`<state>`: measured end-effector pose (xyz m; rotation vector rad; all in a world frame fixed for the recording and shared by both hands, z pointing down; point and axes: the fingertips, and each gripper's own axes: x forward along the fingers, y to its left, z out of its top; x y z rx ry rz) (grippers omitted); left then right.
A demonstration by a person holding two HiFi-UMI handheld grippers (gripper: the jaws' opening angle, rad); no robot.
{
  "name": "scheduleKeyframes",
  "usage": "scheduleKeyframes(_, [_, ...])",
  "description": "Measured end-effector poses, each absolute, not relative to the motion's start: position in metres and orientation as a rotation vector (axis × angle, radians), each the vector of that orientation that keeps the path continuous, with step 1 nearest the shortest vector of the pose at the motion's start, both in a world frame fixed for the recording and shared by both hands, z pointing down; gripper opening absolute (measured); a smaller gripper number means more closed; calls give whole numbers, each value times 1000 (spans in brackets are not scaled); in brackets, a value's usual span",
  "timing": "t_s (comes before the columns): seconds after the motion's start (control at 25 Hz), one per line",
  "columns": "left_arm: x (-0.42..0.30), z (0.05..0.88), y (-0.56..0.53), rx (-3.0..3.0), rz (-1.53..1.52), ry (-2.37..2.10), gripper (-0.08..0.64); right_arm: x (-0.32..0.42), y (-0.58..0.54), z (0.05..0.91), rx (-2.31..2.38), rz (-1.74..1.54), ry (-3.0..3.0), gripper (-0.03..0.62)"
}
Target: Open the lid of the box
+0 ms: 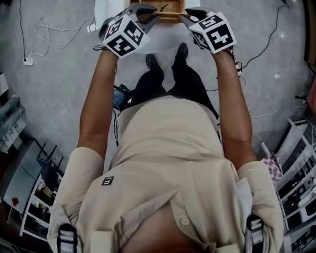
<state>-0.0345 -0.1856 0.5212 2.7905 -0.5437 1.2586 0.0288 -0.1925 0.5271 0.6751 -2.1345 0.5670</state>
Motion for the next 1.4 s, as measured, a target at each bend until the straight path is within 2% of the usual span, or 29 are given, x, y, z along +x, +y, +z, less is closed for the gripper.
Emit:
scheduleKeyframes(0.84, [-51, 515, -137, 2758, 1225, -362, 52, 12, -149, 537, 594, 602, -2058, 92])
scheduleKeyframes(1.4, [-53, 463, -136, 2821, 1135, -469, 51, 20, -112, 549, 564, 624, -1998, 95])
